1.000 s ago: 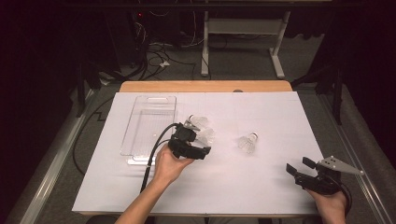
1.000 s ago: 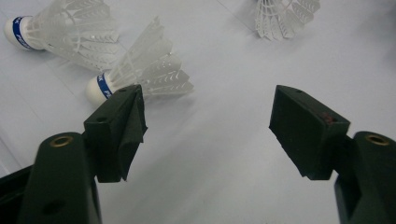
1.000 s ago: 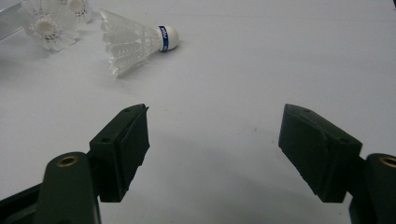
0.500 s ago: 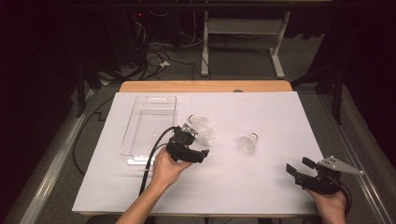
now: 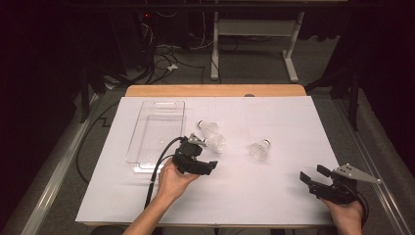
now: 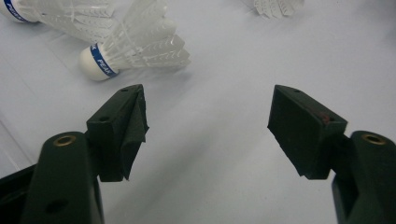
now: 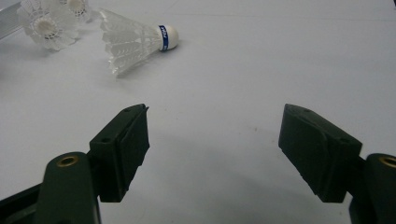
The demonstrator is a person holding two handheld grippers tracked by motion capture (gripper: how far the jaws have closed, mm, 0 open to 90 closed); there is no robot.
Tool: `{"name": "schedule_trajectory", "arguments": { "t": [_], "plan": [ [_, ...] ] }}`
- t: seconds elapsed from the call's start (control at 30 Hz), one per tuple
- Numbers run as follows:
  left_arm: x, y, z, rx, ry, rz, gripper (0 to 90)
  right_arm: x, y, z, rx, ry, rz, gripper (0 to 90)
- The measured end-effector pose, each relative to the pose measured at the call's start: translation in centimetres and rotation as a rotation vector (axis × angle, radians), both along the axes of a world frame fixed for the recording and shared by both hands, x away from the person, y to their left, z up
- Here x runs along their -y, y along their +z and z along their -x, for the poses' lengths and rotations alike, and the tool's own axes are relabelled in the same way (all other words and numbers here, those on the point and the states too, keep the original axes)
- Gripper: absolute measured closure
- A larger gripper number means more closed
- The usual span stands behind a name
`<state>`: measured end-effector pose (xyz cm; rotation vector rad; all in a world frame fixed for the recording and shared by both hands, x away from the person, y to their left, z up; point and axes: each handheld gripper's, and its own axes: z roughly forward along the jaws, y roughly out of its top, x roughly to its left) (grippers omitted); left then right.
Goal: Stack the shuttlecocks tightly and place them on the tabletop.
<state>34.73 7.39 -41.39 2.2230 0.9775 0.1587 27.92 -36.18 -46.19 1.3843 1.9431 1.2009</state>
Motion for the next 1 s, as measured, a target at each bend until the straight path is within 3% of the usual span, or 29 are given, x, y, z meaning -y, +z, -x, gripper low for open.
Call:
{"name": "schedule_trajectory", "arguments": {
  "t": [1.0],
  "plan": [
    [-1.6,-0.9,2.1,0.007,-0.003,0.006,30.0,-0.1,0.0,0.0,0.003,0.000,0.004,24.8]
  ]
}}
